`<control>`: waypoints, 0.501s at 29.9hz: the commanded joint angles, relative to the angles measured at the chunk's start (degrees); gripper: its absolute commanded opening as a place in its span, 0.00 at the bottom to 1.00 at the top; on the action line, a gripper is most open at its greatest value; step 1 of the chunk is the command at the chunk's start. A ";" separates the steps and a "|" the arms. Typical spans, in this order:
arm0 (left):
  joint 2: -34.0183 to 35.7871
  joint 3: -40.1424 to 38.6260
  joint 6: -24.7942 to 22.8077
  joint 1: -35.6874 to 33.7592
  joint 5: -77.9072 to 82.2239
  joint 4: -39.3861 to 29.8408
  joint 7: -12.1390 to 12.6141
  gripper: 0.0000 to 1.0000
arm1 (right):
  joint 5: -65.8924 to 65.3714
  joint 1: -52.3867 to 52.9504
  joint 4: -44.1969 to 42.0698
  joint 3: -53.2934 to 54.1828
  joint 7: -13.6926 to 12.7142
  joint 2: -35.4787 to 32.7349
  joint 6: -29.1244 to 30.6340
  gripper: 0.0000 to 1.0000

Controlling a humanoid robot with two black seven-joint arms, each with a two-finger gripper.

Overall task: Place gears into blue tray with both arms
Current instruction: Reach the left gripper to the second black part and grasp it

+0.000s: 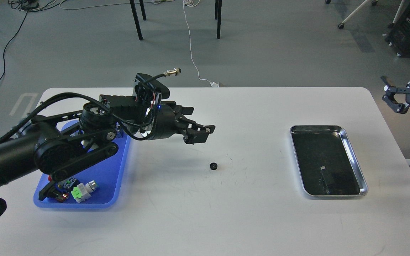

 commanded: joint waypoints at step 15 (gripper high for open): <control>-7.09 5.40 5.64 7.11 14.70 4.07 0.77 0.70 | 2.39 -12.44 6.18 8.00 0.00 -0.28 0.00 0.98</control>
